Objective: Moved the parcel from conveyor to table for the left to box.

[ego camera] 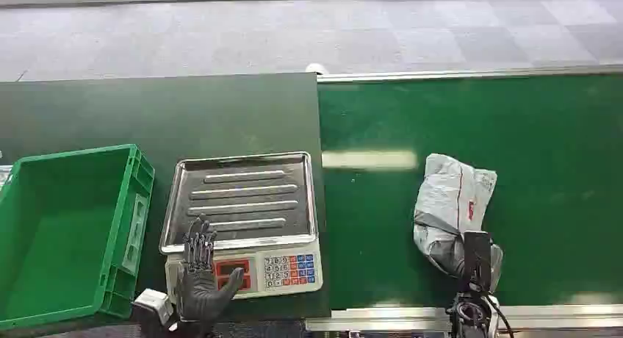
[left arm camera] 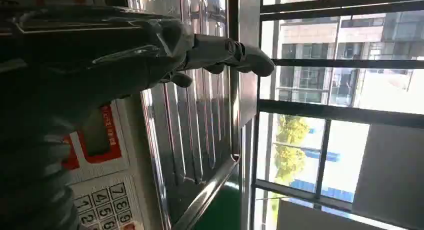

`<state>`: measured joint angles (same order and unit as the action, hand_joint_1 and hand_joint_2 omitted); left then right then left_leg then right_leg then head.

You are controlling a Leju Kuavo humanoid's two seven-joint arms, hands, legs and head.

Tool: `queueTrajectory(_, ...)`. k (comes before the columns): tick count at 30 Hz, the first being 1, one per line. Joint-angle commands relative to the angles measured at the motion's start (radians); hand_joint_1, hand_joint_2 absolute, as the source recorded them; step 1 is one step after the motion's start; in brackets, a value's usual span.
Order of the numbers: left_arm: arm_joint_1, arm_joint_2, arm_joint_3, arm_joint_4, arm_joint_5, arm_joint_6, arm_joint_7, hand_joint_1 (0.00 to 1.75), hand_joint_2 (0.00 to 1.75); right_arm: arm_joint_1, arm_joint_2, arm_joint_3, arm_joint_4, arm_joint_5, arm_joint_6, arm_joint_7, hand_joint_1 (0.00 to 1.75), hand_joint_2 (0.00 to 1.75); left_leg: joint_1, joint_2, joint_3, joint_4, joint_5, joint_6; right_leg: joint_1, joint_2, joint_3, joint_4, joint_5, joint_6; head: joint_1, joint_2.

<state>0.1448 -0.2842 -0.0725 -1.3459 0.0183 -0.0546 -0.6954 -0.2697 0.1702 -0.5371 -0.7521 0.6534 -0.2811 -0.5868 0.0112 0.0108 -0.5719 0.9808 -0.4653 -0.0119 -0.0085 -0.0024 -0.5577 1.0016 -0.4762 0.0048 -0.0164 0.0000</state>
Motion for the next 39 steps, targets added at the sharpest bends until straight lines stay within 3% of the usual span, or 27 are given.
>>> queueTrajectory(1, 0.002, 0.008, 0.085, 0.003, -0.005, -0.023, -0.003, 0.0, 1.75, 0.243, 0.112, 0.238, -0.686, -0.045, -0.031, -0.012, 1.75, 1.75, -0.001, -0.001, -0.001, 0.0, -0.001, 0.0, -0.001, -0.001, -0.001, 0.001, -0.001, 0.0, 0.0, 0.0)
queueTrajectory(3, -0.005, 0.004, 0.092, 0.005, -0.007, -0.023, -0.003, 0.0, 1.75, 0.28, 0.123, 0.26, -0.784, -0.046, -0.062, -0.019, 1.75, 1.75, -0.001, -0.005, -0.003, 0.0, -0.001, 0.0, -0.001, -0.003, -0.001, 0.001, -0.003, 0.0, 0.0, 0.0)
queueTrajectory(7, -0.011, -0.004, 0.113, -0.003, -0.014, -0.02, -0.003, 0.0, 1.75, 0.403, 0.151, 0.384, -1.084, -0.07, -0.252, -0.111, 1.75, 1.75, -0.001, -0.005, -0.005, 0.001, -0.001, 0.0, -0.001, -0.003, -0.004, 0.002, -0.004, 0.001, -0.001, 0.0)
queueTrajectory(10, -0.024, -0.01, 0.13, 0.003, -0.016, -0.025, -0.003, 0.0, 1.75, 0.418, 0.118, 0.474, -1.132, -0.053, -0.364, -0.103, 1.75, 1.75, -0.001, -0.005, -0.005, 0.001, -0.001, 0.0, -0.001, -0.003, -0.004, 0.002, -0.004, 0.001, -0.001, 0.0)
queueTrajectory(23, -0.064, 0.001, 0.122, 0.041, -0.04, -0.065, -0.003, 0.0, 1.75, 0.295, 0.083, 0.541, -1.009, -0.08, -0.403, -0.032, 1.75, 1.75, -0.001, -0.002, -0.002, -0.001, -0.001, 0.0, -0.001, 0.0, -0.001, -0.001, -0.002, 0.001, 0.0, 0.0)
queueTrajectory(27, -0.102, 0.006, 0.096, 0.043, -0.07, -0.009, -0.003, 0.0, 1.75, 0.299, 0.063, 0.561, -1.013, -0.109, -0.339, -0.01, 1.73, 1.75, -0.001, -0.006, -0.002, -0.001, 0.0, 0.0, -0.001, -0.004, 0.0, -0.001, -0.003, 0.001, 0.0, 0.0)
queueTrajectory(32, -0.127, 0.052, 0.072, -0.075, -0.055, 0.008, -0.003, 0.0, 1.75, 0.074, 0.089, 0.64, -0.683, -0.152, -0.147, 0.04, 1.75, 1.75, 0.0, 0.004, -0.002, -0.001, -0.001, 0.0, 0.0, 0.005, -0.002, -0.001, 0.0, 0.001, 0.0, 0.0)
queueTrajectory(33, -0.127, 0.052, 0.072, -0.075, -0.055, 0.008, -0.003, 0.0, 1.75, 0.074, 0.089, 0.64, -0.683, -0.152, -0.147, 0.04, 1.75, 1.75, 0.0, 0.004, -0.002, -0.001, 0.0, 0.0, 0.0, 0.004, -0.002, -0.001, 0.0, 0.0, 0.0, 0.0)
queueTrajectory(34, -0.163, 0.062, 0.063, -0.067, -0.098, 0.026, -0.003, 0.0, 1.75, -0.007, 0.107, 0.655, -0.525, -0.156, -0.096, 0.037, 1.75, 1.75, 0.0, 0.002, -0.002, -0.001, 0.0, 0.0, 0.0, 0.002, -0.001, -0.001, -0.001, 0.0, 0.0, 0.0)
queueTrajectory(36, -0.191, 0.078, 0.04, -0.074, -0.115, 0.034, -0.003, 0.0, 1.75, -0.059, 0.124, 0.668, -0.409, -0.154, -0.046, 0.041, 1.75, 1.75, 0.0, 0.002, -0.001, -0.001, 0.001, 0.0, 0.001, 0.003, -0.001, -0.001, 0.0, 0.0, 0.0, 0.0)
queueTrajectory(37, -0.225, 0.092, 0.017, -0.089, -0.118, 0.056, -0.003, 0.0, 1.75, -0.135, 0.152, 0.682, -0.237, -0.139, -0.017, 0.019, 1.75, 1.75, 0.001, 0.004, -0.001, -0.002, 0.002, 0.0, 0.001, 0.005, -0.001, -0.002, 0.001, 0.0, 0.0, 0.0)
queueTrajectory(39, -0.23, 0.1, 0.005, -0.111, -0.117, 0.068, -0.003, 0.0, 1.75, -0.151, 0.16, 0.683, -0.202, -0.145, 0.003, 0.003, 1.75, 1.75, 0.001, 0.004, 0.0, -0.001, 0.002, -0.001, 0.001, 0.005, -0.001, -0.001, 0.002, -0.002, 0.0, 0.0)
